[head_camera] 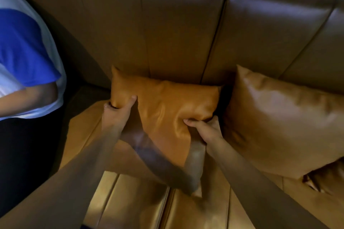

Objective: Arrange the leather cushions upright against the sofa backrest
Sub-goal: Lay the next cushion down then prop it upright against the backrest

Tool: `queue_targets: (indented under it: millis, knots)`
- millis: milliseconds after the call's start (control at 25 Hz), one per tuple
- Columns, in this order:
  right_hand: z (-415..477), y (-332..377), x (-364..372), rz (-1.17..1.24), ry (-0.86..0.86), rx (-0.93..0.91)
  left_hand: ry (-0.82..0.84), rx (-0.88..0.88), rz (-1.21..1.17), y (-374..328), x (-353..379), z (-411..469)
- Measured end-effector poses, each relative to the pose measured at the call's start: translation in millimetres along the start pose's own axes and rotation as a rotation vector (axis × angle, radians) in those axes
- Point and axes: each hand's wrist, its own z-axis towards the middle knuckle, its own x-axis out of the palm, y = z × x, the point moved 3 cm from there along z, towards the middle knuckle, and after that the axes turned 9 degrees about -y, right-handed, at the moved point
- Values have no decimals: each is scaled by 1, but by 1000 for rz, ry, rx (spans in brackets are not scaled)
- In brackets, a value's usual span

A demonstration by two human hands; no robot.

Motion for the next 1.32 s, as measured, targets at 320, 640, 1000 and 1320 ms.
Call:
queue_targets:
  millis: [320,640,1000,1320]
  knots:
    - [-26,62,-5,187,4,-269,126,108,-269,-65,-26,1]
    - [-14,58,-10,240,43,-278,167,67,-413,-64,-10,11]
    - [24,47,19,170,45,-272,178,2,-267,-56,18,34]
    - [46,41,31,-52,3,-306,171,2,-140,-49,27,58]
